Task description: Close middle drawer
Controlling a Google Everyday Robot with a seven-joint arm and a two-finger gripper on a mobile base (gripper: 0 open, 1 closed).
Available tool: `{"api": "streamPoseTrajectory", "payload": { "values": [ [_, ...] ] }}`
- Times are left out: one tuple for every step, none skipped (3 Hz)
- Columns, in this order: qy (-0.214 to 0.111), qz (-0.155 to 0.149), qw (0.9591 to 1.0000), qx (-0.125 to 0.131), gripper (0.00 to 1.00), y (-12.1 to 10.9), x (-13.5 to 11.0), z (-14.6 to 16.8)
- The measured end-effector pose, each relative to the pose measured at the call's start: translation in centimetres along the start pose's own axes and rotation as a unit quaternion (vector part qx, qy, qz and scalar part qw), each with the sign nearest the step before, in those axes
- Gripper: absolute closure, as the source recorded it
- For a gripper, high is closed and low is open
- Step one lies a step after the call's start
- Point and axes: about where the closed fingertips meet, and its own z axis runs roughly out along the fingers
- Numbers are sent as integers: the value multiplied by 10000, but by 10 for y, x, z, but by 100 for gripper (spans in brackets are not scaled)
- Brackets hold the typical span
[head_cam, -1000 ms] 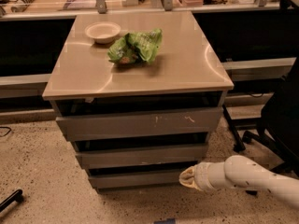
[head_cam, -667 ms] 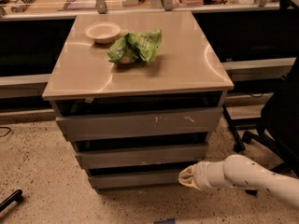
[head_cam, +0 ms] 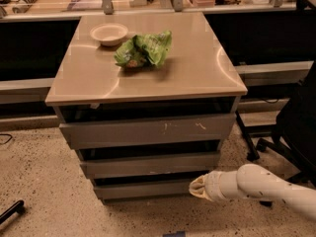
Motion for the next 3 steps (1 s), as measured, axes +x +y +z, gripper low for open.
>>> {"api": "streamPoseTrajectory", "payload": {
  "values": [
    [0,0,10000,0,24,0,0,0],
    [-2,0,10000,-2,0,0,0,0],
    [-2,0,10000,-2,0,0,0,0]
  ]
}}
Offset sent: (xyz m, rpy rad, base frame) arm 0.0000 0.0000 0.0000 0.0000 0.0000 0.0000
